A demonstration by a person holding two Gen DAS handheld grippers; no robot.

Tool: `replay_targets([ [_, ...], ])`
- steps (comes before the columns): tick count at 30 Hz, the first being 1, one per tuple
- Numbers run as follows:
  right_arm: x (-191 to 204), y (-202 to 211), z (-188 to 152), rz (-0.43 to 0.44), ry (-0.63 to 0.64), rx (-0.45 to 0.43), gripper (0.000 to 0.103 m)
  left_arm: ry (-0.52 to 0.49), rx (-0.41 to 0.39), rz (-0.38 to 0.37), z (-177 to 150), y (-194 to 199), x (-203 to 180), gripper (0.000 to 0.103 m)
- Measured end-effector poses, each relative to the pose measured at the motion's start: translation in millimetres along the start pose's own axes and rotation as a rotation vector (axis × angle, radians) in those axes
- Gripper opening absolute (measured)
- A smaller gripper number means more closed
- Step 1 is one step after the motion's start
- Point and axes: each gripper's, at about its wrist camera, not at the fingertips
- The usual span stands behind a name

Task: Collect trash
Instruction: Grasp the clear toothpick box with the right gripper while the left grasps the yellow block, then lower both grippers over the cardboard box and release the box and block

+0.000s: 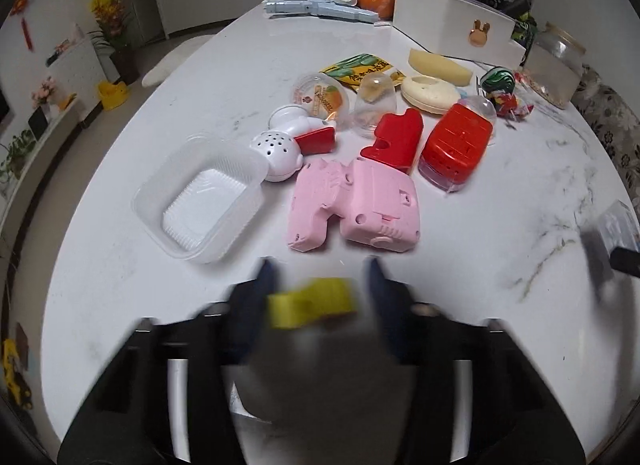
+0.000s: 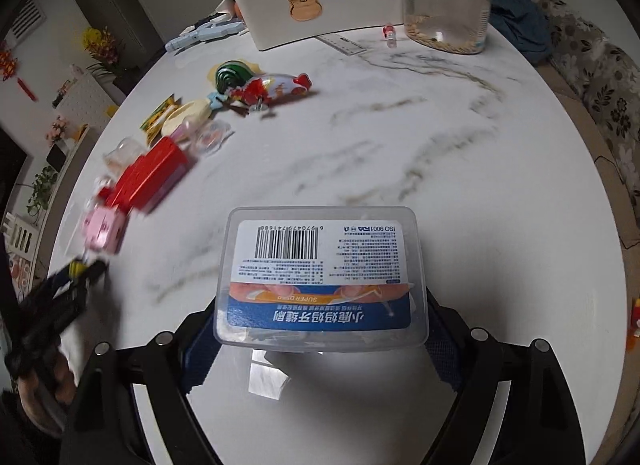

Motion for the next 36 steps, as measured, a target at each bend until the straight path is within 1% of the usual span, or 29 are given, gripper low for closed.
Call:
replay_targets([
  [1,-2.3,5.0,-4.4,0.001,0.002,-0.006,0.085,0.017,0.010,-0.036,-1.2,3.9,0.0,0.039],
  [3,-6.9,19.8,-13.7,0.013,0.003,-0.027,0.085,0.048,0.012,-0.058,-7.2,11.0,1.7,0.039],
  [6,-9.2,40.4,-22.7,0.044,0.015,-0.053,0.085,0.102,0.004,-0.111,-21.3,34.8,3.5,0.039],
  [9,-8.2,63.4,-31.8,0.089,0.054,-0.071,0.085,0.091,-0.022,-0.145,-37.0,65.0,-5.6,0.039],
  [12,-4.3,85.9,-45.6,0.127,0.119,-0.076,0.085,0.046,-0.034,-0.186,-56.6,103.2,-21.4,0.039],
  [13,-2.7,95.7,-52.9,0.144,0.144,-0.079,0.085,0.029,-0.035,-0.193,-60.8,110.5,-26.7,0.039],
  [16,0.6,119.6,-74.0,0.179,0.211,-0.076,0.085,-0.053,-0.038,-0.215,-84.9,145.2,-53.5,0.039],
  [20,0.7,143.0,-106.0,0.224,0.282,-0.058,0.085,-0.135,-0.023,-0.233,-116.7,172.7,-83.3,0.039],
  [24,0.4,148.3,-140.3,0.254,0.333,0.010,0.085,-0.202,0.024,-0.245,-148.4,183.8,-100.2,0.039],
  [26,1.6,143.6,-162.0,0.267,0.358,0.066,0.085,-0.232,0.057,-0.256,-165.1,185.0,-107.0,0.039],
  [28,3.3,134.5,-177.8,0.277,0.376,0.117,0.085,-0.261,0.092,-0.247,-181.8,180.4,-112.0,0.040],
  [29,3.6,128.0,-186.1,0.281,0.385,0.148,0.085,-0.268,0.111,-0.246,-187.4,176.1,-112.5,0.047],
  [30,5.7,118.3,-194.7,0.279,0.399,0.188,0.086,-0.271,0.128,-0.236,-194.2,171.0,-113.1,0.068],
  [31,7.1,112.8,-199.2,0.270,0.410,0.203,0.088,-0.269,0.134,-0.221,-199.1,166.5,-113.1,0.076],
  [32,8.4,108.2,-203.9,0.257,0.420,0.208,0.093,-0.267,0.136,-0.211,-203.6,164.7,-112.5,0.084],
  [33,9.4,104.2,-206.6,0.248,0.429,0.209,0.094,-0.260,0.149,-0.203,-207.5,160.0,-111.2,0.084],
  [34,10.0,99.8,-208.6,0.243,0.437,0.214,0.094,-0.249,0.173,-0.214,-209.4,154.4,-109.0,0.084],
  [36,9.2,96.0,-207.4,0.244,0.427,0.224,0.094,-0.223,0.194,-0.208,-210.1,149.9,-103.1,0.084],
])
Point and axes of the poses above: each gripper's, at about its wrist camera, not at the fingertips, and y roughly against the way its jaws point, x to its left, z to its top, and after that the axes turned 5 degrees about -z, right-handed
